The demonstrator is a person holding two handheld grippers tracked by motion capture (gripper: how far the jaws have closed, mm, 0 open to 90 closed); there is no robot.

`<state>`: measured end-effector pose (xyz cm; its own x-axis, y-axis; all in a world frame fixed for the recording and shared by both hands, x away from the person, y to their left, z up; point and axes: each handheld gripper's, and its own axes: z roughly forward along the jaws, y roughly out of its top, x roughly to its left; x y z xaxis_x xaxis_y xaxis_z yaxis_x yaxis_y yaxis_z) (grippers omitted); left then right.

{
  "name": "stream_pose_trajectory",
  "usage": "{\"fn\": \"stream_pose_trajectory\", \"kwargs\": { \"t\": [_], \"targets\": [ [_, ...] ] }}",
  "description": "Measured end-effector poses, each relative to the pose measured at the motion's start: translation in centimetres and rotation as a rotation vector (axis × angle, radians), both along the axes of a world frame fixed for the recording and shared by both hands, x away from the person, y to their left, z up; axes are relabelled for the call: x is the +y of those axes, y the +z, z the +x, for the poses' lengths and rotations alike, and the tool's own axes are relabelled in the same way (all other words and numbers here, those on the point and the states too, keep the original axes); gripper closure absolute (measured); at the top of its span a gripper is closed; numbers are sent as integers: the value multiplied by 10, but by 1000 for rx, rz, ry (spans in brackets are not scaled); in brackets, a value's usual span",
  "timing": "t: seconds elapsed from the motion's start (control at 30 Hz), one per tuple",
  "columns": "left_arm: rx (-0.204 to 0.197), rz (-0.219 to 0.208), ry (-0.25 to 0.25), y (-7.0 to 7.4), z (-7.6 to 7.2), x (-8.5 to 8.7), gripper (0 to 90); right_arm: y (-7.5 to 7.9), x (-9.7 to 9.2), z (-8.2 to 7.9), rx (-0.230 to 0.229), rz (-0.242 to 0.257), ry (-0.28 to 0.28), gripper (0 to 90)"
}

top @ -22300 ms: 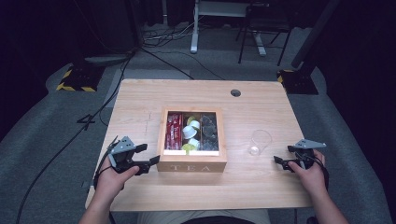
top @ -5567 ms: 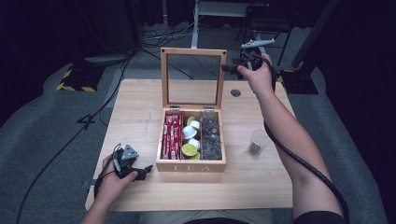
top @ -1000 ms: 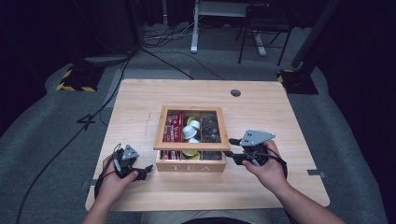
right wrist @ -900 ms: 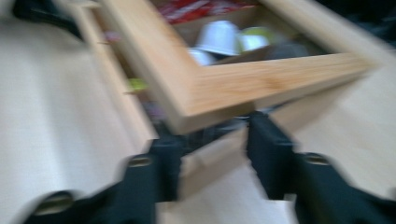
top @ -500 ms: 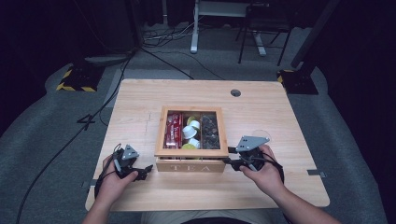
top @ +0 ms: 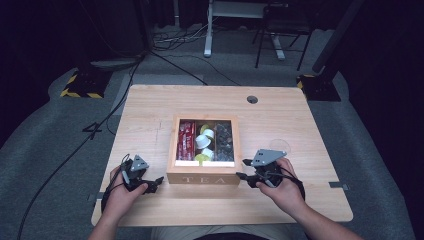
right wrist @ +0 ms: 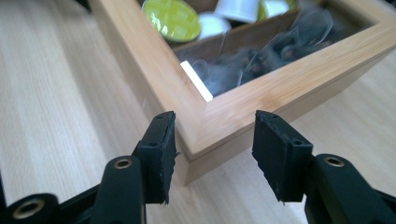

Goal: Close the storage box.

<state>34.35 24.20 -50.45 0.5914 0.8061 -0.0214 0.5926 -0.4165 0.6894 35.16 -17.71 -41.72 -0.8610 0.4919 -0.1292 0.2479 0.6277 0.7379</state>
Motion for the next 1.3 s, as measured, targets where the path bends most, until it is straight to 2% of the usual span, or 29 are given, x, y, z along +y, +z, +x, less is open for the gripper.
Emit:
{"fn": "stream_pose_trajectory", "kwargs": {
  "t": [0.07, 0.1, 0.23, 0.33, 0.47, 0.6, 0.73, 0.8, 0.9, 1.0, 1.03, 1.17, 1.3],
  "targets": [
    [0, 0, 0, 0, 0, 0, 134, 5, 0, 0, -27, -2, -8, 435],
    [1, -1, 0, 0, 0, 0, 134, 6, -1, 0, -25, 9, -6, 432],
    [1, -1, 0, 0, 0, 0, 133, 6, -1, 2, 8, 39, 1, 385],
    [2, -6, 0, 0, 0, 0, 133, 8, -3, 5, 34, 80, 12, 326],
    [1, -5, -6, 0, 0, 1, 134, 17, -7, 11, 51, 133, 22, 220],
    [4, -8, -12, 0, -1, 4, 147, 30, -15, 18, 60, 178, 31, 156],
    [0, -6, -11, 0, -2, 6, 151, 45, -31, 24, 33, 213, -9, 158],
    [-7, 2, -17, 0, -1, 8, 151, 52, -41, 27, 11, 206, -32, 158],
    [1, -10, -9, 0, -2, 8, 151, 58, -60, 32, -1, 195, -69, 157],
    [4, -10, -11, 0, -2, 9, 149, 59, -79, 37, 5, 199, -121, 158],
    [-1, 2, -18, 1, -2, 10, 149, 59, -85, 38, 8, 199, -135, 158],
    [1, -10, -6, 0, -2, 11, 150, 58, -110, 43, 9, 184, -175, 158],
    [2, -8, -3, 0, -1, 15, 149, 54, -133, 47, 4, 174, -241, 160]
  ]
}}
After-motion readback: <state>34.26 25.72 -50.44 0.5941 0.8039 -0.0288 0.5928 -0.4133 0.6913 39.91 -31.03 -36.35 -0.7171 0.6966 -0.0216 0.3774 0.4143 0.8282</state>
